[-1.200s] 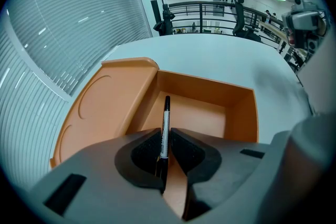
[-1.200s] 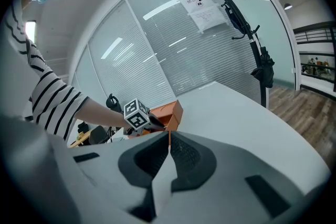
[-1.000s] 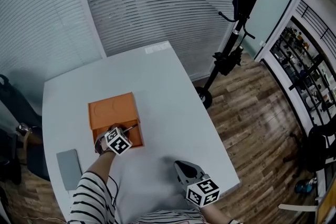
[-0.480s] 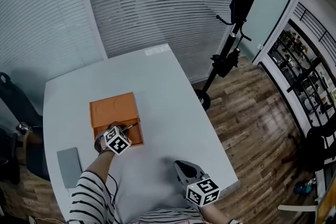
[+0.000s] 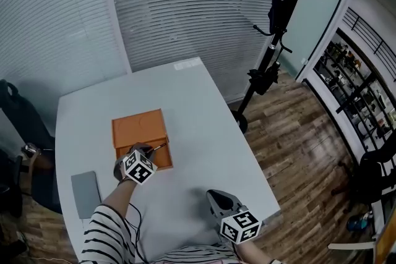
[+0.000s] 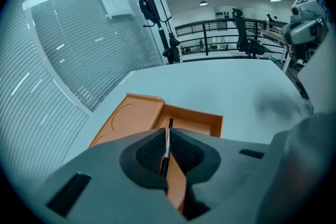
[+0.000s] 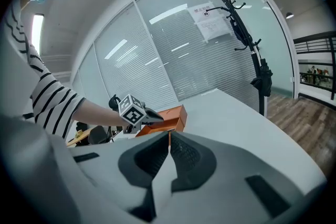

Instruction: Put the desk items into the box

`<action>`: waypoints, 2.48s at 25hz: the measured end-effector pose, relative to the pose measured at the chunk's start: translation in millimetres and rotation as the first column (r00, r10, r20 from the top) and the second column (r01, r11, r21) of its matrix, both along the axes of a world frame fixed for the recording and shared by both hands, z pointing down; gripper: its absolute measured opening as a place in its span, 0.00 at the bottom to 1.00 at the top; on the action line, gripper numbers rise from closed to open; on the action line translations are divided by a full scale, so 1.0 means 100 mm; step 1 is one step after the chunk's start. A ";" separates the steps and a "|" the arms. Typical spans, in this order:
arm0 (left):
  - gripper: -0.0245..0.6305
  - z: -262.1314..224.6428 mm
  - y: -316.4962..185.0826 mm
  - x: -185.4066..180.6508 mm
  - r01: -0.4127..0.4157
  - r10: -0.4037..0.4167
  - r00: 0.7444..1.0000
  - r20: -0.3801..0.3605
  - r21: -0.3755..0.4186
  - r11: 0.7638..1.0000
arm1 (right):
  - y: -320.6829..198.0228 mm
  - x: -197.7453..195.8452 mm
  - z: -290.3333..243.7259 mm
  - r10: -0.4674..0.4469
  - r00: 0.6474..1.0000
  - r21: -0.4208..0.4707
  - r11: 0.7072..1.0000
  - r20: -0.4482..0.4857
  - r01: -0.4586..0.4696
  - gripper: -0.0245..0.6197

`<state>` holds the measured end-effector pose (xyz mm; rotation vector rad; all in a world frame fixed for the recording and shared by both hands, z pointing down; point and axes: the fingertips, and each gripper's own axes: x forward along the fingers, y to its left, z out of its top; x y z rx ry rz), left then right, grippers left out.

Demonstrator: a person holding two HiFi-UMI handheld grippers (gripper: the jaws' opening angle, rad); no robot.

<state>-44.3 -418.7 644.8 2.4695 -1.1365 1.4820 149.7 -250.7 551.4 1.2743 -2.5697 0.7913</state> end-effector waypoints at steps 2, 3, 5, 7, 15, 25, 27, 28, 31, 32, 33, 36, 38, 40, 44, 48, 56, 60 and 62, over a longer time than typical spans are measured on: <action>0.10 -0.12 0.05 0.01 0.004 -0.003 0.999 -0.033 0.027 1.000 | 0.05 -0.03 -0.03 0.003 1.000 0.005 1.000 0.000 -0.003 0.08; 0.10 -0.19 0.07 0.01 0.009 -0.006 0.999 -0.054 0.041 0.999 | 0.08 -0.05 -0.05 0.004 1.000 0.008 1.000 0.000 -0.004 0.08; 0.10 -0.33 0.14 0.01 0.021 -0.014 0.995 -0.099 0.071 0.997 | 0.14 -0.10 -0.08 0.003 1.000 0.014 1.000 0.000 -0.003 0.08; 0.09 -0.47 0.22 0.01 0.028 -0.013 0.990 -0.140 0.102 0.994 | 0.21 -0.14 -0.10 0.003 1.000 0.018 1.000 -0.001 -0.003 0.08; 0.08 -1.01 0.62 -0.13 0.044 0.016 0.965 -0.261 0.224 0.974 | 0.44 -0.34 -0.24 0.005 1.000 0.049 0.999 -0.011 -0.004 0.08; 0.07 -1.58 1.26 -0.36 0.090 0.050 0.913 -0.406 0.319 0.943 | 0.72 -0.54 -0.42 0.024 0.999 0.092 0.995 -0.025 -0.022 0.08; 0.07 -1.67 1.42 -0.38 0.084 0.068 0.901 -0.429 0.326 0.942 | 0.77 -0.58 -0.46 0.032 0.999 0.102 0.994 -0.025 -0.030 0.08; 0.07 -1.71 1.50 -0.40 0.083 0.075 0.895 -0.440 0.330 0.940 | 0.81 -0.60 -0.47 0.037 0.999 0.106 0.994 -0.024 -0.034 0.08; 0.07 -1.81 1.73 -0.45 0.091 0.090 0.877 -0.472 0.346 0.934 | 0.89 -0.64 -0.50 0.053 0.998 0.116 0.992 -0.021 -0.050 0.08; 0.07 -1.84 1.79 -0.47 0.091 0.094 0.873 -0.479 0.350 0.932 | 0.91 -0.65 -0.50 0.060 0.998 0.121 0.991 -0.021 -0.057 0.08; 0.07 -1.85 1.85 -0.49 0.091 0.098 0.870 -0.483 0.353 0.931 | 0.93 -0.67 -0.51 0.066 0.998 0.125 0.990 -0.020 -0.063 0.08; 0.07 -1.86 2.04 -0.54 0.095 0.103 0.857 -0.504 0.351 0.931 | 1.01 -0.72 -0.52 0.086 0.996 0.135 0.987 -0.021 -0.082 0.08; 0.07 -1.86 2.17 -0.58 0.105 0.101 0.846 -0.523 0.350 0.931 | 1.07 -0.77 -0.52 0.097 0.995 0.140 0.986 -0.017 -0.094 0.08; 0.07 -1.85 2.31 -0.63 0.113 0.098 0.837 -0.539 0.345 0.932 | 1.14 -0.82 -0.52 0.108 0.994 0.142 0.984 -0.014 -0.105 0.08; 0.07 -1.82 2.58 -0.70 0.109 0.103 0.823 -0.558 0.333 0.937 | 1.29 -0.92 -0.51 0.129 0.992 0.142 0.982 -0.005 -0.127 0.08; 0.07 -1.79 2.79 -0.78 0.125 0.093 0.812 -0.576 0.328 0.937 | 1.42 -1.02 -0.50 0.133 0.991 0.148 0.980 -0.002 -0.132 0.08; 0.07 -1.64 3.10 -0.93 0.197 0.039 0.780 -0.625 0.305 0.932 | 1.57 -1.14 -0.49 0.125 0.991 0.184 0.976 -0.057 -0.113 0.08; 0.07 -1.60 3.20 -0.97 0.217 0.022 0.771 -0.636 0.296 0.930 | 1.62 -1.16 -0.47 0.119 0.991 0.179 0.978 -0.068 -0.105 0.08; 0.07 -1.59 3.23 -0.98 0.224 0.016 0.770 -0.638 0.294 0.929 | 1.62 -1.16 -0.47 0.115 0.991 0.179 0.979 -0.073 -0.101 0.08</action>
